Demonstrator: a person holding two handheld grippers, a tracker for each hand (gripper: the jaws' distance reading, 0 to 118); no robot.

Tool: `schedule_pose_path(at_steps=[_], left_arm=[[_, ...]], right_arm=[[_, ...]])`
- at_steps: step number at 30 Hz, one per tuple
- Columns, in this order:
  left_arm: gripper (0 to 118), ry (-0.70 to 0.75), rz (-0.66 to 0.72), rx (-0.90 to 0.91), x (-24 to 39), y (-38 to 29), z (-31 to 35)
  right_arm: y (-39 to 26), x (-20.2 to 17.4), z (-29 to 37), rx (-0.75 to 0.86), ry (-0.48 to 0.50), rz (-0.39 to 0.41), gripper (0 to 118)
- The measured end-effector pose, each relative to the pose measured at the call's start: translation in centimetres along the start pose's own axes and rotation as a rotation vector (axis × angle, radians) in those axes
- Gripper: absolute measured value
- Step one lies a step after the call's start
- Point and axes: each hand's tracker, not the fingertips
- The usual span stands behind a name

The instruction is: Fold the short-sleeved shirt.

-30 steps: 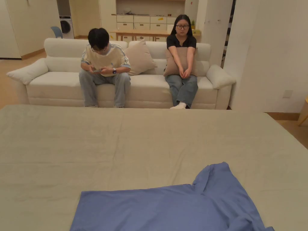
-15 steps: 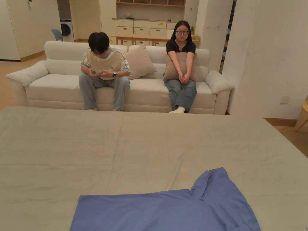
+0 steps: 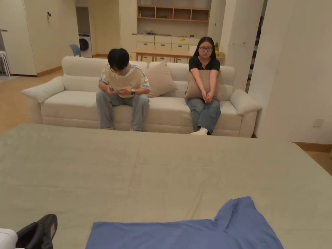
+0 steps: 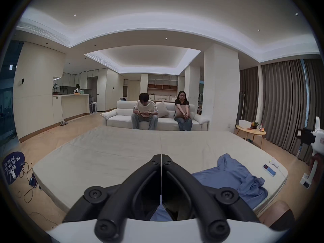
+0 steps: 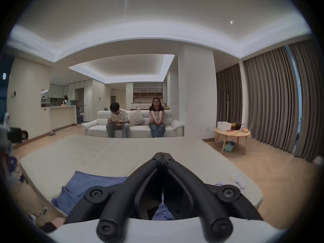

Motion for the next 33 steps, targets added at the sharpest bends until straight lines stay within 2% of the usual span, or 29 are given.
schedule_pose_path(at_steps=[5, 7, 13, 14, 15, 16, 17, 18, 19, 23, 29, 31, 33], left_arm=[[0, -0.014, -0.009, -0.101, -0.5, -2.0, -6.5], [0, -0.031, -0.046, -0.193, -0.5, -3.2, -10.7], [2, -0.018, -0.005, -0.371, -1.8, -7.7, -23.5], [10, -0.004, -0.02, -0.429, -2.0, -8.4, -25.6], [29, 0.006, -0.021, -0.511, -2.3, -9.0, -27.8], [59, -0.006, -0.001, -0.582, -2.6, -9.8, -30.0], [105, -0.019, 0.023, -0.637, -3.2, -10.8, -31.7], [117, -0.041, 0.071, -0.684, -3.8, -12.0, -33.3], [112, -0.038, 0.085, -0.687, -4.1, -12.7, -34.3], [111, 0.053, 0.139, -0.682, -5.6, -14.3, -37.0], [110, 0.047, 0.125, -0.823, -5.3, -17.9, -39.0], [109, 0.059, 0.061, -0.809, -5.1, -19.0, -39.0], [100, 0.089, -0.009, -0.773, -4.6, -19.1, -38.6]], right_arm=[[0.5, 0.2, -2.0, -0.002, 0.002, -0.007, 1], [0.5, 0.1, -2.8, -0.008, 0.0, 0.0, 1], [0.7, -0.1, -4.8, -0.028, 0.013, 0.011, 1], [0.7, -0.1, -5.1, -0.031, 0.015, 0.011, 1], [0.6, -0.2, -5.6, -0.037, 0.018, 0.015, 1], [0.7, -0.4, -5.9, -0.042, 0.02, 0.028, 1], [0.6, -0.5, -6.3, -0.044, 0.018, 0.038, 1], [0.5, -0.6, -6.7, -0.048, 0.019, 0.039, 1], [0.4, -0.7, -7.2, -0.053, 0.026, 0.041, 1], [0.0, -1.3, -8.7, -0.077, 0.036, 0.037, 1], [-1.0, -2.2, -10.8, -0.115, 0.045, 0.018, 1], [-1.4, -2.4, -11.4, -0.13, 0.054, 0.0, 1], [-1.7, -2.5, -11.8, -0.145, 0.062, -0.016, 1]])
